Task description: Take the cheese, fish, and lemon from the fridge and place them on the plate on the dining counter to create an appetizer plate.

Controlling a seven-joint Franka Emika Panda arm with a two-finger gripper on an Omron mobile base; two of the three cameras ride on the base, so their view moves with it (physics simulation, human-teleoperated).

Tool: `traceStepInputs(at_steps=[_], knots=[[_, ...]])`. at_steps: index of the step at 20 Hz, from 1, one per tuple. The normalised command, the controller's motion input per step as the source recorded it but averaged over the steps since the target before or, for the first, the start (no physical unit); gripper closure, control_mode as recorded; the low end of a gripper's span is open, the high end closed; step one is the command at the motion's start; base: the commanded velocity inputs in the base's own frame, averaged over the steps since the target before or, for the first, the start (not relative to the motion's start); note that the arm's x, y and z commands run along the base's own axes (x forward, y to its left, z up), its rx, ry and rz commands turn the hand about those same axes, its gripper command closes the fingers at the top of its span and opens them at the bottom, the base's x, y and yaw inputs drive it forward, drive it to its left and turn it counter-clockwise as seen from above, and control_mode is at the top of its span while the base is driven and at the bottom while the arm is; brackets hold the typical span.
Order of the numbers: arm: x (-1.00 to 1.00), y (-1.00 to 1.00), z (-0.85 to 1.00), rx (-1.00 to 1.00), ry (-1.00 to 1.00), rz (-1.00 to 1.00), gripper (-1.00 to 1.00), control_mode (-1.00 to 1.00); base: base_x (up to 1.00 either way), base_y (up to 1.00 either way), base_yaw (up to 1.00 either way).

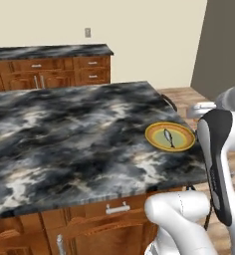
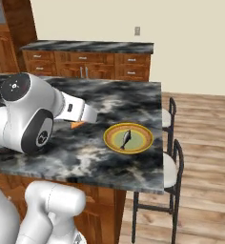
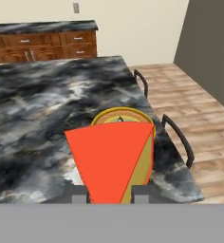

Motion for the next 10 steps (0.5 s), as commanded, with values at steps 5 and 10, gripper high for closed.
traceStepInputs(at_steps=[5,10], knots=[[0.09,-0.03,-0.03,0.00,0.02,0.00,1.00,-1.00,0.61,-0.05,0.00],[0.51,-0.67,-0.52,0.04,0.11,0.04,1.00,-1.00,0.00,0.00,0.00]])
